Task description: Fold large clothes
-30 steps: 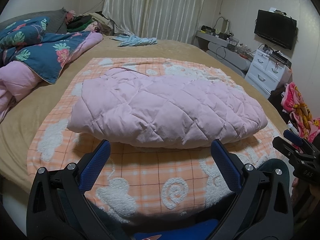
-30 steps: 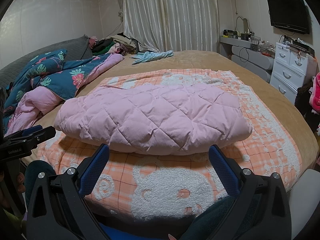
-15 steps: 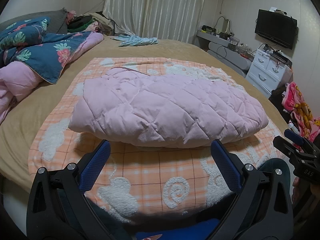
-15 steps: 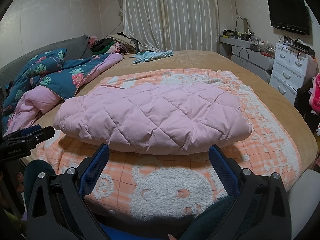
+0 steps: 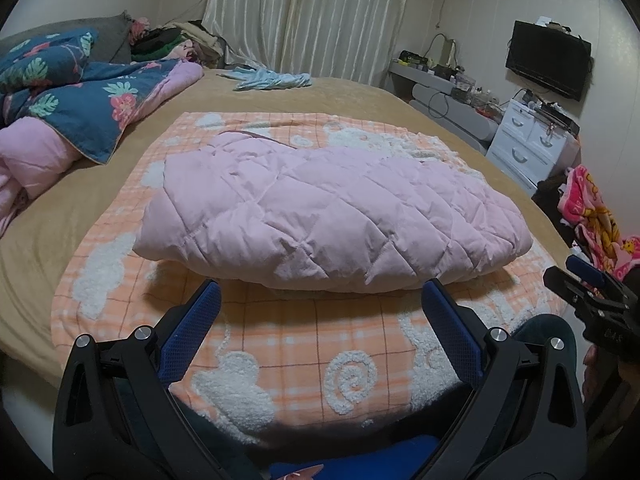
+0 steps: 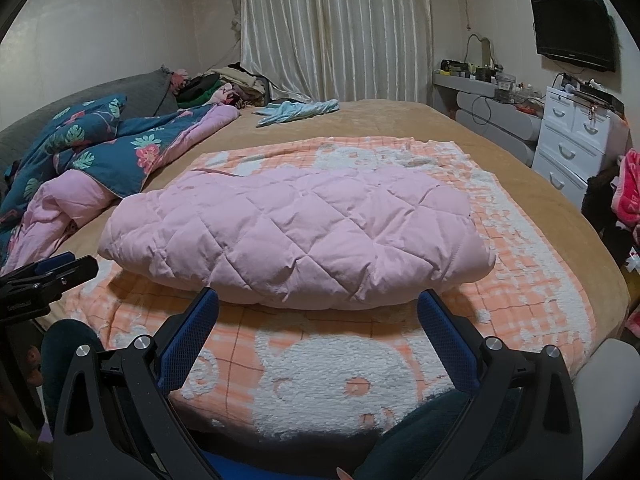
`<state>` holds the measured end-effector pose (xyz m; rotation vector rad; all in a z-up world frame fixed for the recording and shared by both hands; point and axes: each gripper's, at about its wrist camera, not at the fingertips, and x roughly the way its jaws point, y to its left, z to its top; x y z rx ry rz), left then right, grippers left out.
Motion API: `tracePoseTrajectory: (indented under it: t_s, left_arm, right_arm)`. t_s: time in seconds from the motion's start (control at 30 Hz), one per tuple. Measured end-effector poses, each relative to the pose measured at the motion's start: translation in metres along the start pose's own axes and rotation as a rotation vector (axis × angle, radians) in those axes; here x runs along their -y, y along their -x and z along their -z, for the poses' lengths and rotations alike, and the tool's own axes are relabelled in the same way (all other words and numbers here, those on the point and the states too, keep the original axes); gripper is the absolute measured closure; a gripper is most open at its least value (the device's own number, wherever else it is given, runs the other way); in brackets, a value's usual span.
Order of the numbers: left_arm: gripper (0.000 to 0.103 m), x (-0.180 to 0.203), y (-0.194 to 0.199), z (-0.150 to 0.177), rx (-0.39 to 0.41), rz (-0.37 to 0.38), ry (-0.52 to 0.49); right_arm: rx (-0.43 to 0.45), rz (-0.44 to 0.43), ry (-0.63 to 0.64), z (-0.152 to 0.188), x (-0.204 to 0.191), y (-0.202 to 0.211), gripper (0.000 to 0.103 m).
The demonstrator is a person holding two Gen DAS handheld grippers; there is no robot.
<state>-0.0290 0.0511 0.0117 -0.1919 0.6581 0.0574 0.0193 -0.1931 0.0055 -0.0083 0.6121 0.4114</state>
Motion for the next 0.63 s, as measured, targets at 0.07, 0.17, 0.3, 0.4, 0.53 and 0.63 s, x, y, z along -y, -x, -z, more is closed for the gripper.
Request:
tracePoseTrajectory:
  t_s: [0.07, 0.17, 0.3, 0.4, 0.53, 0.63]
  left_arm:
    - [0.009, 0.000, 0.002, 0.001, 0.011, -0.028, -0.011]
    - [0.009, -0.005, 0.001, 0.001, 0.007, -0.072, -0.004]
    - [0.009, -0.022, -0.004, 0.000, -0.009, -0.088, 0.045]
    - [0.009, -0.049, -0.009, -0.008, -0.010, -0.122, 0.104]
    - [0.009, -0.139, -0.027, -0.033, -0.025, -0.261, 0.237]
    - [0.009, -0.225, -0.031, -0.052, 0.008, -0.402, 0.338]
  right_arm:
    - [0.003, 0.011, 0.003, 0.000, 0.002, 0.000, 0.004]
    - [0.007, 0.026, -0.003, -0.001, 0.006, 0.001, 0.004]
    - [0.020, 0.067, -0.040, -0.003, 0.026, 0.005, 0.004]
    - [0.042, 0.130, -0.115, -0.002, 0.068, 0.012, 0.004]
    - [0.043, 0.368, -0.280, 0.015, 0.181, 0.017, 0.004]
    - [-0.070, 0.617, -0.462, 0.053, 0.303, 0.014, 0.004]
